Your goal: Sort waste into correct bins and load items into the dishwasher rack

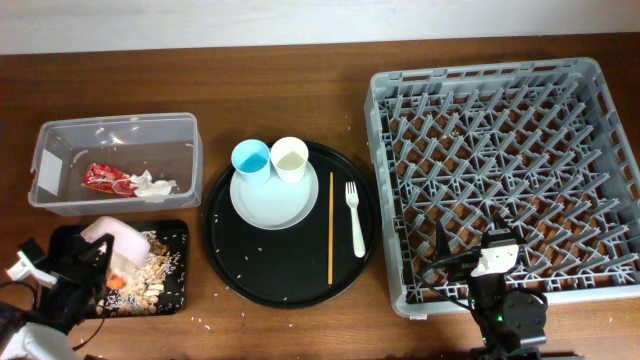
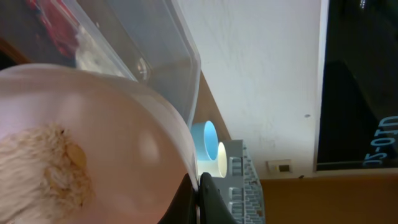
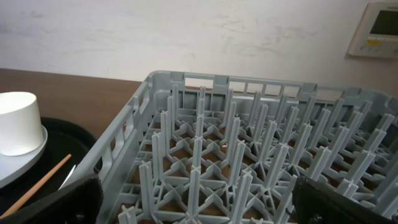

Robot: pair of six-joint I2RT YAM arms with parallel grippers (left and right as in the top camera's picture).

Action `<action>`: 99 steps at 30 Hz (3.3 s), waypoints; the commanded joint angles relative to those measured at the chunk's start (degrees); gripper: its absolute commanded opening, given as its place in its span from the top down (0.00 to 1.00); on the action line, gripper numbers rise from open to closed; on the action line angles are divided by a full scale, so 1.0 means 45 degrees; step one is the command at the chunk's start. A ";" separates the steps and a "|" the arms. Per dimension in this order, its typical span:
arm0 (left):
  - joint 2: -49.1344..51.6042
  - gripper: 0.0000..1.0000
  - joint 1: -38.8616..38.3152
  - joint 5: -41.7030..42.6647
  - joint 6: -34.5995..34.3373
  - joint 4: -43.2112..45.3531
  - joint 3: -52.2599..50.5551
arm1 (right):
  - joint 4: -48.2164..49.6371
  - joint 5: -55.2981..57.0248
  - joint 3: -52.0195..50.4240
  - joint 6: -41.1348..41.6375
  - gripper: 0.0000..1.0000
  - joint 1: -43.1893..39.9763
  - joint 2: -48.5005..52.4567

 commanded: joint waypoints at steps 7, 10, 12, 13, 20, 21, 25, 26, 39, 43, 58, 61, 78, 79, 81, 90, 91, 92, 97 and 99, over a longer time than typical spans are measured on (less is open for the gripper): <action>0.0044 1.00 0.0121 0.2905 0.1375 -0.0967 -0.0083 | -0.0044 0.0146 -0.0092 0.0044 0.01 -0.0083 -0.0063; 0.0044 1.00 0.0121 0.3036 0.1603 -0.1258 -0.0083 | -0.0044 0.0151 -0.0092 0.0044 0.01 -0.0083 -0.0063; 0.0044 1.00 0.0160 0.3487 0.1846 -0.1486 -0.0083 | -0.0044 0.0151 -0.0092 0.0044 0.01 -0.0083 -0.0063; 0.0044 1.00 0.0155 0.3526 0.1909 -0.1690 -0.0083 | -0.0044 0.0151 -0.0092 0.0044 0.01 -0.0083 -0.0063; 0.0044 1.00 0.0155 0.1506 0.0942 -0.0884 -0.0053 | -0.0044 0.0146 -0.0092 0.0044 0.01 -0.0083 -0.0063; 0.0039 1.00 0.0155 0.1496 0.0495 -0.0879 0.0078 | -0.0044 0.0146 -0.0092 0.0044 0.01 -0.0083 -0.0063; -0.0495 1.00 -0.0695 -0.0573 -0.1739 -0.0884 0.1928 | -0.0044 0.0146 -0.0092 0.0044 0.01 -0.0083 -0.0063; -0.0685 1.00 -0.1404 -0.1297 -0.2249 -0.0889 0.2424 | -0.0044 0.0151 -0.0092 0.0044 0.01 -0.0083 -0.0063; -0.1311 1.00 -2.0346 -1.6223 -0.5241 -0.3366 0.4323 | -0.0044 0.0151 -0.0092 0.0044 0.01 -0.0083 -0.0063; 0.1671 1.00 -2.3062 -1.6694 -0.5887 -0.3230 0.3745 | -0.0044 0.0146 -0.0092 0.0044 0.01 -0.0083 -0.0063; 0.2997 0.61 -2.3489 -2.0060 -0.5829 -0.4901 0.6110 | -0.0044 0.0146 -0.0092 0.0044 0.01 -0.0083 -0.0063; 0.2968 0.54 -2.2372 -2.1206 -0.5829 -0.4886 0.8038 | -0.0044 0.0146 -0.0092 0.0044 0.01 -0.0083 -0.0063; 0.7135 0.78 -1.6844 -1.6888 -0.6164 -0.0253 0.8087 | -0.0044 0.0146 -0.0092 0.0044 0.01 -0.0083 -0.0063; 0.7164 0.92 -1.6840 -1.6883 -0.6164 -0.0204 0.8087 | -0.0044 0.0146 -0.0092 0.0044 0.02 -0.0083 -0.0063; 0.6970 1.00 -1.6840 -1.6844 -0.6159 -0.0175 0.8238 | -0.0044 0.0146 -0.0092 0.0044 0.01 -0.0083 -0.0063; 0.3162 1.00 -1.6815 -1.6869 -0.5294 -0.1311 0.8825 | -0.0044 0.0146 -0.0092 0.0044 0.01 -0.0083 -0.0063; 0.2832 1.00 -1.6820 -1.6859 -0.5095 -0.1355 0.8825 | -0.0044 0.0151 -0.0092 0.0049 0.01 -0.0083 -0.0063; 0.2642 1.00 -1.6820 -1.6859 -0.5056 -0.1428 0.8825 | -0.0044 0.0146 -0.0092 0.0044 0.01 -0.0083 -0.0063; 0.2278 1.00 -1.6679 -1.2439 -0.2132 -0.2375 0.8825 | -0.0044 0.0146 -0.0092 0.0044 0.01 -0.0083 -0.0063; 0.2278 1.00 -1.5397 -0.8325 -0.0631 -0.2011 0.8825 | -0.0044 0.0146 -0.0092 0.0044 0.01 -0.0083 -0.0063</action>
